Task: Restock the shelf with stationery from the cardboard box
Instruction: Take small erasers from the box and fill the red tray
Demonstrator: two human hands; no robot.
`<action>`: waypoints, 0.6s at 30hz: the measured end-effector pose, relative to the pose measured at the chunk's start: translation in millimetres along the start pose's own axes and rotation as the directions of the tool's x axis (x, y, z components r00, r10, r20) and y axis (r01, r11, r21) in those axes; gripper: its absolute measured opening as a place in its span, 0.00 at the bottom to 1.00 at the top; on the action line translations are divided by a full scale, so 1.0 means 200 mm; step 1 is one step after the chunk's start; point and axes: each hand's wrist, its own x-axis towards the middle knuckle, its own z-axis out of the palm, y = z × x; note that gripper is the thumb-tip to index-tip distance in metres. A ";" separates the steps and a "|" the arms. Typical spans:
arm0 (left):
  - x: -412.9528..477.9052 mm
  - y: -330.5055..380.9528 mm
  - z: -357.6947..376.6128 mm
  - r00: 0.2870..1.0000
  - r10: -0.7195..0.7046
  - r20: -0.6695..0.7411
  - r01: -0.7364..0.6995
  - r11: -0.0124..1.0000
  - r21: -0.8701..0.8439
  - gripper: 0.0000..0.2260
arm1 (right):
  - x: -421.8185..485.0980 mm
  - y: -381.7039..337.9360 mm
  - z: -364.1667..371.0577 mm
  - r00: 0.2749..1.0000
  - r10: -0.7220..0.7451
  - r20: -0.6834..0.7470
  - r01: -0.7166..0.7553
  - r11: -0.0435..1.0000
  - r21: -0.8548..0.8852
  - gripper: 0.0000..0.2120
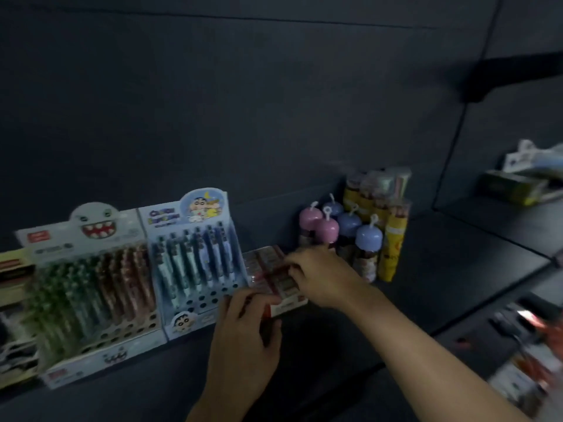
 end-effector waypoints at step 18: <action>-1.24 1.62 0.93 0.298 0.775 0.557 -0.674 0.584 -0.452 0.09 | -3.20 0.56 0.26 0.181 0.963 -0.201 -0.847 0.257 0.465 0.04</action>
